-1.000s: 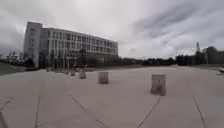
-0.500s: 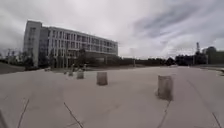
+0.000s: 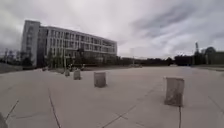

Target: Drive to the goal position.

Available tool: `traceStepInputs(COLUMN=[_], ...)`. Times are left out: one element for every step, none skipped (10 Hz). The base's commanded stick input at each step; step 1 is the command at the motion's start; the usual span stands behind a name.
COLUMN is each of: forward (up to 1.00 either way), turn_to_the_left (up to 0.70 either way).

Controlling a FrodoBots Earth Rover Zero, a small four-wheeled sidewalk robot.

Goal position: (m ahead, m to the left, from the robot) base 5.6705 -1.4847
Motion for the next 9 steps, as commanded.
traceStepInputs(forward=[0.70, 0.70, 0.70, 0.70, 0.70, 0.70, 0.70, 0.70, 0.70], turn_to_the_left=[-0.32, -0.30, -0.08, -0.04, 0.00, 0.00, 0.00, 0.00, 0.00])
